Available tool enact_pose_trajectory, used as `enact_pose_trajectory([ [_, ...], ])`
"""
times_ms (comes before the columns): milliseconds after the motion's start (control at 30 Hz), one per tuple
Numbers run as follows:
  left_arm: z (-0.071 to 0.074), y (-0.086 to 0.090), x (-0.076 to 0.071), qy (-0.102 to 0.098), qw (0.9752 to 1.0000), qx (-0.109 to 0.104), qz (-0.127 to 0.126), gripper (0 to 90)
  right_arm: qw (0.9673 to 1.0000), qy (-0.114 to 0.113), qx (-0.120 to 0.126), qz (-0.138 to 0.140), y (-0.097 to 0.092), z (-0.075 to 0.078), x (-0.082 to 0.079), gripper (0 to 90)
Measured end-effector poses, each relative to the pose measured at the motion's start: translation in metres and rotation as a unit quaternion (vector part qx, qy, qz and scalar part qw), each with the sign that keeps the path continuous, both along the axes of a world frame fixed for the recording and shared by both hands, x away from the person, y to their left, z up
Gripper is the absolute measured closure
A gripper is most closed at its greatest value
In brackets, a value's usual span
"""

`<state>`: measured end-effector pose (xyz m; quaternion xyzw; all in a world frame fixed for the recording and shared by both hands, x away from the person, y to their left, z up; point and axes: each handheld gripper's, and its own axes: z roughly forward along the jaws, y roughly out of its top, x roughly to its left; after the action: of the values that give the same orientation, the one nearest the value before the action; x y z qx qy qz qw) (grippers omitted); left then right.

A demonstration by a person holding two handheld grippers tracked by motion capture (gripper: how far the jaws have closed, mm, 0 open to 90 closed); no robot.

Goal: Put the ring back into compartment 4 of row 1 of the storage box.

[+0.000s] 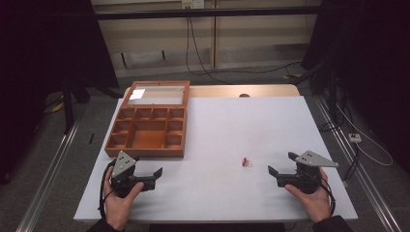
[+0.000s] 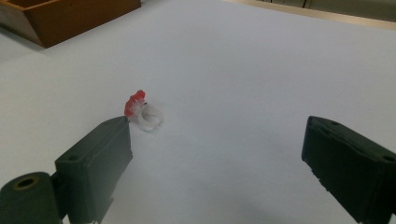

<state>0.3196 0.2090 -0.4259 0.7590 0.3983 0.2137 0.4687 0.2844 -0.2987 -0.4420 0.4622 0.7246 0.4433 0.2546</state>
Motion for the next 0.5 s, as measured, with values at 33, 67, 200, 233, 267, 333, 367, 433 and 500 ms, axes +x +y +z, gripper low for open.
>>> enact_pose_trajectory([
  [33, 0.0002, 0.0005, 0.0004, 0.001, 1.0000, 0.000, 0.002, 5.0, 1.0000, 0.000, 0.001, -0.001, -0.0002, 0.0001, -0.0001, 8.2],
  [67, 0.0002, 0.0005, 0.0004, 0.001, 1.0000, 0.000, 0.002, 5.0, 1.0000, 0.000, 0.001, -0.001, -0.0003, 0.0001, 0.0001, 8.2],
  [200, -0.0002, 0.0013, -0.0002, 0.002, 1.0000, -0.003, 0.000, 5.1, 1.0000, 0.000, -0.001, 0.002, 0.0010, 0.0003, 0.0010, 8.0],
  [233, 0.0001, 0.0014, -0.0001, 0.003, 1.0000, -0.002, 0.000, 5.1, 1.0000, 0.001, -0.002, 0.004, 0.0013, 0.0002, 0.0010, 7.7],
  [267, 0.0000, 0.0008, 0.0000, 0.004, 1.0000, -0.004, 0.001, 5.1, 1.0000, 0.002, -0.002, 0.004, 0.0015, 0.0001, 0.0009, 7.4],
  [333, 0.0000, 0.0006, 0.0004, 0.004, 1.0000, -0.001, -0.002, 5.2, 1.0000, 0.004, -0.003, 0.006, 0.0013, 0.0001, 0.0006, 7.2],
  [367, 0.0000, 0.0006, 0.0004, 0.004, 1.0000, -0.001, -0.002, 5.2, 1.0000, 0.004, -0.001, 0.005, 0.0014, 0.0002, 0.0004, 7.0],
  [433, 0.0001, 0.0003, 0.0008, 0.005, 1.0000, -0.003, -0.003, 5.2, 0.9999, 0.008, 0.001, 0.011, 0.0011, 0.0001, 0.0008, 7.0],
  [500, 0.0003, -0.0004, 0.0016, 0.004, 1.0000, -0.006, -0.004, 4.8, 0.9998, 0.016, -0.009, 0.012, 0.0027, -0.0009, 0.0012, 6.6],
])
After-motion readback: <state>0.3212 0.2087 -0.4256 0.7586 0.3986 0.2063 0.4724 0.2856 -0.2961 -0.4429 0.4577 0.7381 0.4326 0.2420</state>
